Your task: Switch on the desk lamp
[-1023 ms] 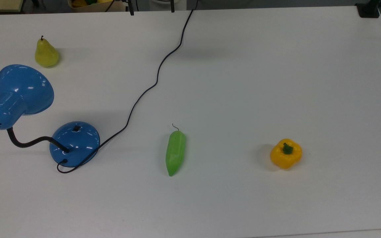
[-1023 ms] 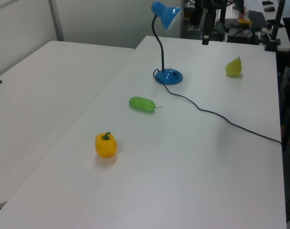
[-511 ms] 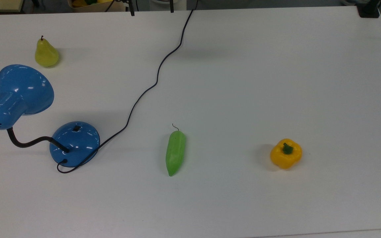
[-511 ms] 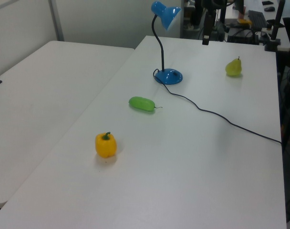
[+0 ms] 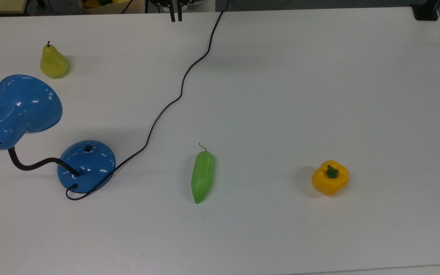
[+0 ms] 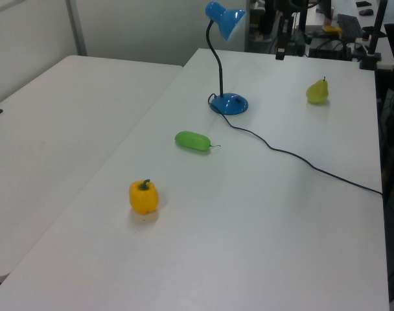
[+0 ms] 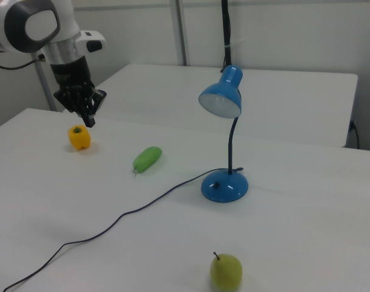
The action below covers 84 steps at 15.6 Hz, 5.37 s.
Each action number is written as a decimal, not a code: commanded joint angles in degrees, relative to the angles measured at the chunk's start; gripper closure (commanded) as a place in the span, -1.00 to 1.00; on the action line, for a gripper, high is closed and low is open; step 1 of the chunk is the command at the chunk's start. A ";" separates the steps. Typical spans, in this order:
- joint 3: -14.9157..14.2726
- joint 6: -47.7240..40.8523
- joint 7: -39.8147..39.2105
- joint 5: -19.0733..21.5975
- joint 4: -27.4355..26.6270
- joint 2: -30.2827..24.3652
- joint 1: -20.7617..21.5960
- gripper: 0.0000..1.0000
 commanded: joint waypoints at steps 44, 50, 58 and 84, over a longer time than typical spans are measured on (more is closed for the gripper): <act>-13.00 60.32 11.73 -3.85 -12.61 21.89 -3.46 1.00; -13.09 67.45 11.73 -3.33 -12.17 26.03 -3.99 1.00; -13.09 69.30 11.73 -3.15 -9.89 29.98 -4.78 1.00; -13.09 71.76 11.56 -3.94 -8.83 34.12 -4.87 1.00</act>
